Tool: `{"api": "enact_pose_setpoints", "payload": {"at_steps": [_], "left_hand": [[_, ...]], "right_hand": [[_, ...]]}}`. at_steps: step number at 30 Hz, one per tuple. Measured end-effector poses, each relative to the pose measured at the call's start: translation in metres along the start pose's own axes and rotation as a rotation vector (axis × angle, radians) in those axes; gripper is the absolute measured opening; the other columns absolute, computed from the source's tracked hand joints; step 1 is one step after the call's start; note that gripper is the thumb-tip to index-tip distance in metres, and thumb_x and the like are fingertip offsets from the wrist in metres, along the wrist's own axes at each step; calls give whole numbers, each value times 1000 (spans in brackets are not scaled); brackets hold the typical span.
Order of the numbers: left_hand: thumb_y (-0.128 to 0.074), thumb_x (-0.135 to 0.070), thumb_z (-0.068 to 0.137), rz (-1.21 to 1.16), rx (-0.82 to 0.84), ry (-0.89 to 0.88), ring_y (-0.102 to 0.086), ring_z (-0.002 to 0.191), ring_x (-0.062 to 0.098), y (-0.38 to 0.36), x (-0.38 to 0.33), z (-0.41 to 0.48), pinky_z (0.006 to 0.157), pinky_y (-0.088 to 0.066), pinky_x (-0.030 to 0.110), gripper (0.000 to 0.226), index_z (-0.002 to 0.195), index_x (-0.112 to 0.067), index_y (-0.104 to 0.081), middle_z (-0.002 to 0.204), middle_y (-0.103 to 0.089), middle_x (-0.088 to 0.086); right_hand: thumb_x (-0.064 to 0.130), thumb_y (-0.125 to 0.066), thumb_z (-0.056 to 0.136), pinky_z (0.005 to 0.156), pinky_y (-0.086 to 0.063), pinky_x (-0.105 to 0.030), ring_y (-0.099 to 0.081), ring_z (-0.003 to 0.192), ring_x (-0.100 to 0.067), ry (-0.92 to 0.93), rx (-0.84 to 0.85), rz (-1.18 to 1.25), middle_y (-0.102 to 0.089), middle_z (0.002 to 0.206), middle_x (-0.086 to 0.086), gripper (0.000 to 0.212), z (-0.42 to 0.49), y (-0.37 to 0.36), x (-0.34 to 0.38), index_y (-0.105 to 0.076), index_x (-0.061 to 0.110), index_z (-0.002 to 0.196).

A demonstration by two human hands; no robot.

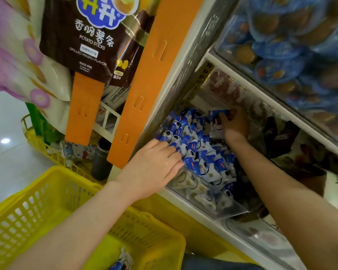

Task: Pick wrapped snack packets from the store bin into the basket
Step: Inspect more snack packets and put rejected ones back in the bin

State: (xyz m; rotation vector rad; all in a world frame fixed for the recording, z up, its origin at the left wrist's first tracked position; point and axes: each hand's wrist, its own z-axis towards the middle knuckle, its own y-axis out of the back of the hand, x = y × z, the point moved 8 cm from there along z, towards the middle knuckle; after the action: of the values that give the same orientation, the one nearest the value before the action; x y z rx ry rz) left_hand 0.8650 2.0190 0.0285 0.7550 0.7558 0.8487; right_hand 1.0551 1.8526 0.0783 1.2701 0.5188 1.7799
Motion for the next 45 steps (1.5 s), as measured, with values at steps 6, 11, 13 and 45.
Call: {"api": "enact_pose_setpoints", "payload": {"at_steps": [6,11,13,45], "left_hand": [[-25,-38,97,-82,-15,211,-44,123,17,8,-5,-14,109,-13,22,43,127,-17,-47,126,-55,1],[-39,-33,96,-568,-215,483,-44,109,-5,24,-5,-34,87,-33,5,38,133,-22,-38,124,-46,-11],[-43,-28,96,-788,-272,536,-51,96,-9,27,-8,-42,76,-37,0,28,124,-24,-44,113,-54,-13],[-60,-25,88,-1165,-63,880,-68,77,5,-9,-9,-104,60,-51,13,7,92,-24,-65,86,-72,-3]], "right_hand": [[19,-61,88,61,-40,-2,-56,75,0,182,64,329,-56,81,15,19,-79,37,48,-59,12,106],[14,-65,85,74,-48,-10,-60,83,3,323,231,576,-63,92,12,24,-155,56,67,-59,22,106],[12,-65,84,74,-47,-11,-61,84,0,364,274,647,-64,94,13,24,-177,61,70,-59,23,105],[20,-59,90,58,-43,-12,-55,67,-2,561,406,374,-58,73,8,8,-246,20,56,-61,14,84]]}}
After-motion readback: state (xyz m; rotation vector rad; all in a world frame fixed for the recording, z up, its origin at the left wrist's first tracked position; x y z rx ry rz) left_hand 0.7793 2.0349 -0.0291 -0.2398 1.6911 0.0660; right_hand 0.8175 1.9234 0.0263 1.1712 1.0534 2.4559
